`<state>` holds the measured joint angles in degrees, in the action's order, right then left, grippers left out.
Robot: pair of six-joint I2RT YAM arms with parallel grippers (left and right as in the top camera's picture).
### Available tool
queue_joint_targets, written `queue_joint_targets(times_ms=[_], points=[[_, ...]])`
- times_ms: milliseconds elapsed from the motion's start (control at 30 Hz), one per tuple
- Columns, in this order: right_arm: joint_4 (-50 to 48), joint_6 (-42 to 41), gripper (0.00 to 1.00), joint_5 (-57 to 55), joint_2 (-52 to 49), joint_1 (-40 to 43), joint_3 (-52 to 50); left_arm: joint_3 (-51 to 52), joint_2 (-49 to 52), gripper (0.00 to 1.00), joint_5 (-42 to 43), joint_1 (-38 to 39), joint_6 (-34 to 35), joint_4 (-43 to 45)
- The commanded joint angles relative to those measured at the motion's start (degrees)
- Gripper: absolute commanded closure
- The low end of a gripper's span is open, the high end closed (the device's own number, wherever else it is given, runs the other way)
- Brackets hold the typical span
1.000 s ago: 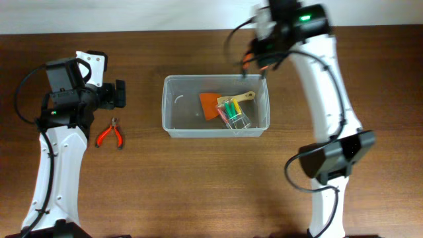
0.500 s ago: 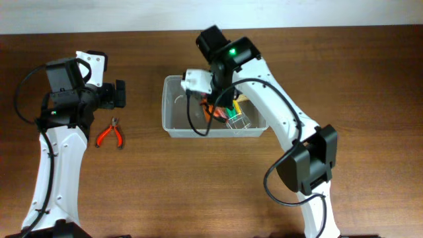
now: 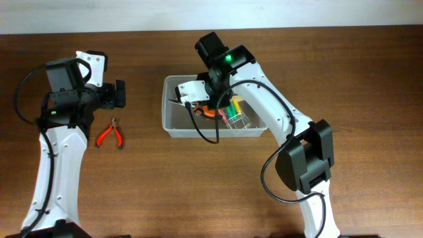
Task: Pack container
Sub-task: 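Carry the pliers over the container and drop them inside, then retract the right arm and move the left gripper to the small cutters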
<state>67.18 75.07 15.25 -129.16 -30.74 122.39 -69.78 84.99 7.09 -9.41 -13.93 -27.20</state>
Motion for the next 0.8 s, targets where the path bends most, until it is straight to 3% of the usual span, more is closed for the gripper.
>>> queue_joint_targets(times_ms=[0, 333, 567, 700, 767], points=[[-0.22, 1.22, 0.96, 5.79, -1.49, -0.11, 0.04, -1.14, 0.52, 0.01, 0.61, -0.2, -0.52, 0.11], [-4.02, 1.2, 0.95, 5.77, -5.16, 0.04, -0.15, -1.14, 0.52, 0.01, 0.61, -0.2, -0.52, 0.11], [-3.93, -3.15, 0.53, 5.77, -5.46, -0.11, -0.04, -1.14, 0.52, 0.01, 0.61, -0.2, -0.52, 0.11], [-3.98, -8.37, 0.52, 5.44, -4.2, 0.0, 0.55, -1.14, 0.52, 0.01, 0.61, -0.2, -0.52, 0.11], [-3.93, -15.52, 0.54, 2.84, -2.51, 0.46, 2.1, -1.14, 0.52, 0.01, 0.61, -0.2, -0.52, 0.11]])
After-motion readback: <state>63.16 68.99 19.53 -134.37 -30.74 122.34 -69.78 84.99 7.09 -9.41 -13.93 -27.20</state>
